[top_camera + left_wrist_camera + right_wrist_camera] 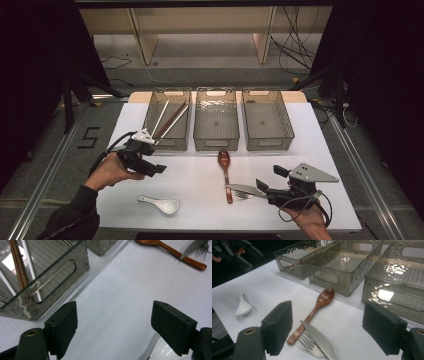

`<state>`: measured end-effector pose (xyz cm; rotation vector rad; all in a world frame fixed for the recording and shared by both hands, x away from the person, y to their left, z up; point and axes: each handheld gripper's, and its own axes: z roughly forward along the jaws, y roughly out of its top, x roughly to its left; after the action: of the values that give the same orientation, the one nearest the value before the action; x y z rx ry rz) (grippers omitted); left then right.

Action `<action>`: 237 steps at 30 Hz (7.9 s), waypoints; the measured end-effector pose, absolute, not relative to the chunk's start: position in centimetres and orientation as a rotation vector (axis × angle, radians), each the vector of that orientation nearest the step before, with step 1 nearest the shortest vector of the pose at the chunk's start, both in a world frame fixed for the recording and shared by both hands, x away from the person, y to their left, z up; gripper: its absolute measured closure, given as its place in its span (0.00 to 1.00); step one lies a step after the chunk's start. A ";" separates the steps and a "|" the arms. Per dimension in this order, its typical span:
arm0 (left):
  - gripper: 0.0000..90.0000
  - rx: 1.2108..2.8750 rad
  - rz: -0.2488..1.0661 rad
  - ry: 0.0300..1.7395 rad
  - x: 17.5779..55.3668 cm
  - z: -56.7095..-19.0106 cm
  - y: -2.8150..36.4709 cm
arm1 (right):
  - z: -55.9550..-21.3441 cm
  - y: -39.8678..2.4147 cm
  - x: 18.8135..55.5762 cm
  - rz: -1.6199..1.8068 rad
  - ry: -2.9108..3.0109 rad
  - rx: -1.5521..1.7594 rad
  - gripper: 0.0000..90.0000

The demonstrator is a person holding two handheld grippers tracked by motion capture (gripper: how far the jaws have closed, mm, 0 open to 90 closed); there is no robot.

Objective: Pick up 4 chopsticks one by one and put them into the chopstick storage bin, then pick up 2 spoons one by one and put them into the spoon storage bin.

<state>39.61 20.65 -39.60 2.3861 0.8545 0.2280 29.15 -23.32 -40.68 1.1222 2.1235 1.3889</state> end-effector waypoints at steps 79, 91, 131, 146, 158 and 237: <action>0.84 2.929 -0.004 0.413 34.6 -46.0 19.0 | -40.5 -22.9 28.9 1.363 2.129 1.092 0.28; 0.85 2.900 0.020 0.523 35.0 -45.9 19.3 | -40.5 -23.0 28.9 1.365 2.128 1.089 0.28; 0.94 2.570 0.098 0.873 36.5 -43.6 20.7 | -40.5 -23.1 29.0 1.365 2.128 1.096 0.28; 0.94 2.356 0.129 0.918 37.7 -40.9 19.6 | -40.6 -23.0 29.0 1.362 2.132 1.100 0.28; 0.94 2.313 0.166 0.892 41.3 -39.5 16.9 | -40.7 -23.1 29.1 1.362 2.130 1.107 0.28; 0.80 2.161 0.305 1.109 54.3 -40.4 8.2 | -40.7 -23.2 29.1 1.381 2.139 1.108 0.28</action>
<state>54.30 8.24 -40.42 2.1615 1.1094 0.3048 29.10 -23.16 -40.70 1.1076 2.1395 1.3812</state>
